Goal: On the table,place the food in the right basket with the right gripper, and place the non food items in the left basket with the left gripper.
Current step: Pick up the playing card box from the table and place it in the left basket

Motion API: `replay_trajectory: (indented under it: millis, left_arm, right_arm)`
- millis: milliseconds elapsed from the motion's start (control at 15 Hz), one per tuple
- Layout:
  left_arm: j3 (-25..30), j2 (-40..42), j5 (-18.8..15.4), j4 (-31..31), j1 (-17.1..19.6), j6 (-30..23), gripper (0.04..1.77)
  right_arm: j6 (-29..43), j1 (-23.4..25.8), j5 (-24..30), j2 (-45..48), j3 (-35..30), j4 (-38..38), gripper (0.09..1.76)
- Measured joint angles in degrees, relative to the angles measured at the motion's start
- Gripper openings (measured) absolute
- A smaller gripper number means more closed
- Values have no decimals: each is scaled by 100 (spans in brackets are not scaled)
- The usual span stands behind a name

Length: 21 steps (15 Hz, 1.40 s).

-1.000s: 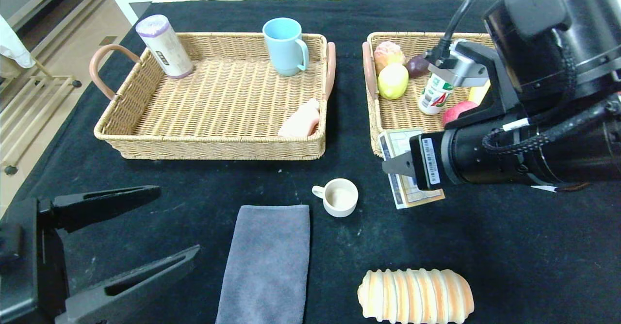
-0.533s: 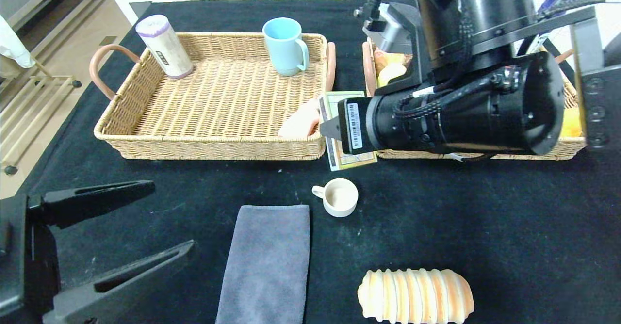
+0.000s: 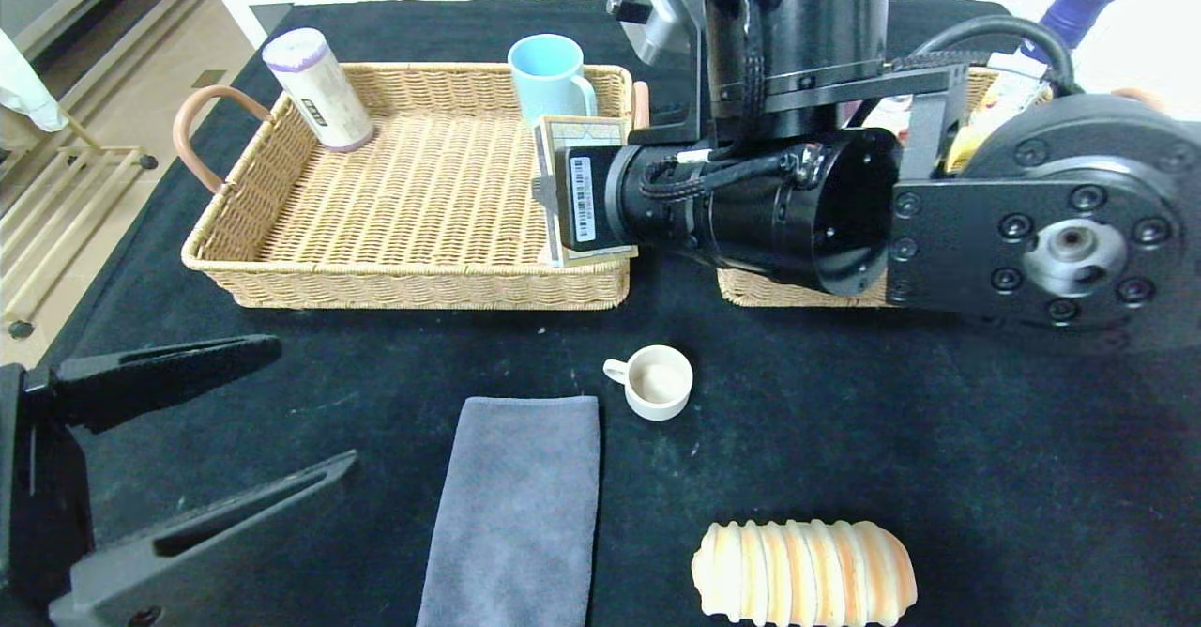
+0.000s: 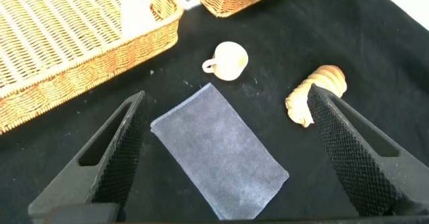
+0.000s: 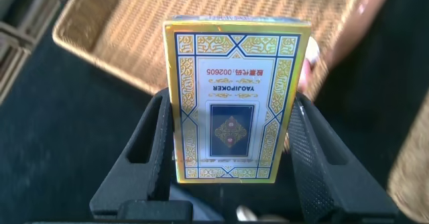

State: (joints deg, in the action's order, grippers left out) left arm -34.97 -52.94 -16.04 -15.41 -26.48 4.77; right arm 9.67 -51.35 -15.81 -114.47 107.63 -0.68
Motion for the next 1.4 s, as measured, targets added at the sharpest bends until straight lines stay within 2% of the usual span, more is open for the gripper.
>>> replay_trajectory:
  millis: [467,867,1400]
  left_arm:
    - [-13,41,-7,11,-9,0,172]
    - [9,33,-41,22,-9,11,172]
    - [41,38,-22,32,-128,16,172]
  right_arm:
    - [-524,37,-23,-621,6,1614,106]
    - [-758,37,-30,-868,-11,2025,105]
    - [-802,83,-37,-894,-27,2055,109]
